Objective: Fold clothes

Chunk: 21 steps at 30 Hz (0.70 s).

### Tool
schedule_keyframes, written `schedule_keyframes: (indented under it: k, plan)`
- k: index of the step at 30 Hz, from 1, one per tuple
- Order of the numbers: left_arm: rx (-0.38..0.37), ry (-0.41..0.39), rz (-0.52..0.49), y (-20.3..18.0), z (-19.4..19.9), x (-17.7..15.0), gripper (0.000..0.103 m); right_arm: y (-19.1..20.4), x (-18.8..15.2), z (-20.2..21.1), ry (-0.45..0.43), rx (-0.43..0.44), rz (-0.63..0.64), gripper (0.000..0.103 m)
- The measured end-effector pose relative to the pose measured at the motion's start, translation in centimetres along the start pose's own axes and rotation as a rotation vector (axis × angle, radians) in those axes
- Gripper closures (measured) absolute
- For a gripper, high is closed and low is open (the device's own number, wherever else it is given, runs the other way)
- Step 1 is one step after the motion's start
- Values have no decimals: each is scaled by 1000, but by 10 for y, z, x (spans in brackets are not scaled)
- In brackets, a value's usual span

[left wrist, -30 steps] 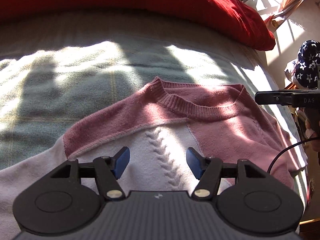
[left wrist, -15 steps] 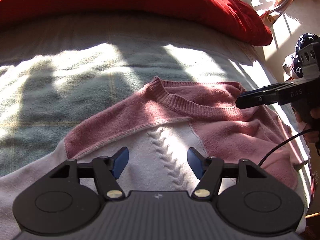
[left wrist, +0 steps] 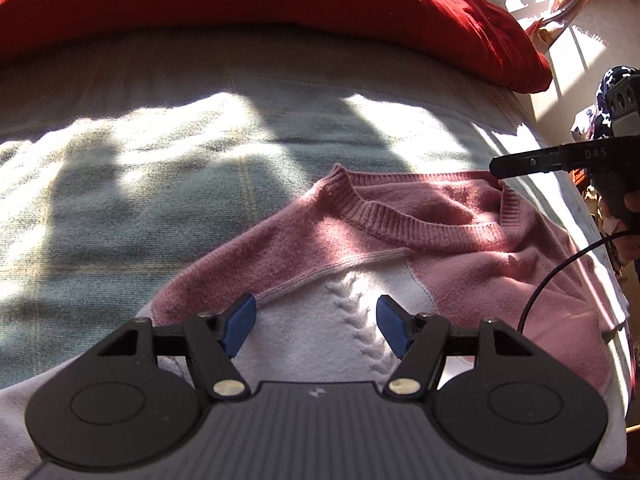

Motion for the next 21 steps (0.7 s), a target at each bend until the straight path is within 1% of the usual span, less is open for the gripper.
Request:
schedule_keyframes:
  k: [1,2,4,7,9,11,13,14,15,16,18,19,20,21]
  plan:
    - [0,0,-2,-1,-1,0,36,-5,7,5,-14,-33,25,41]
    - [2,1,-13,-3,-3,0,36,-13,12,3,-3,-61,39,51]
    - [8,-5,-37,-7,-4,2,35,-28,19,-3,30,-110,65,61]
    - [8,-6,-60,-9,-5,3,35,-41,11,-26,149,-143,110,70]
    - [6,-5,-70,-10,-6,3,34,-37,4,-31,192,-162,181,72]
    - [3,-1,-68,-9,-5,3,34,-27,-3,-31,243,-153,232,85]
    - [2,-1,-61,-8,-6,3,34,-20,-8,-32,281,-163,292,86]
    - [2,-1,-58,-8,-6,3,34,-18,-9,-32,284,-182,321,90]
    - [4,1,-55,-8,-7,4,34,-16,-6,-30,263,-212,343,92]
    - [5,-2,-56,-8,-6,4,34,-15,-3,-29,242,-242,364,96]
    - [6,-7,-59,-9,-5,5,34,-14,4,-24,190,-303,395,99]
    - [7,-9,-61,-9,-5,6,34,-18,11,-20,151,-321,370,101]
    - [8,-12,-62,-10,-4,6,34,-23,16,-18,137,-315,330,101]
    - [8,-14,-64,-10,-4,7,34,-27,19,-18,141,-308,304,101]
Point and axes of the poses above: each gripper's, at about its wrist camera, not at the fingertips, and z roughly against the way its jaws point, y to its left, x to its top, the point moved 7 cm from there along -z, roughly the way its jaws point, and after that the axes turned 14 degrees about x, right-handed, at the moved point
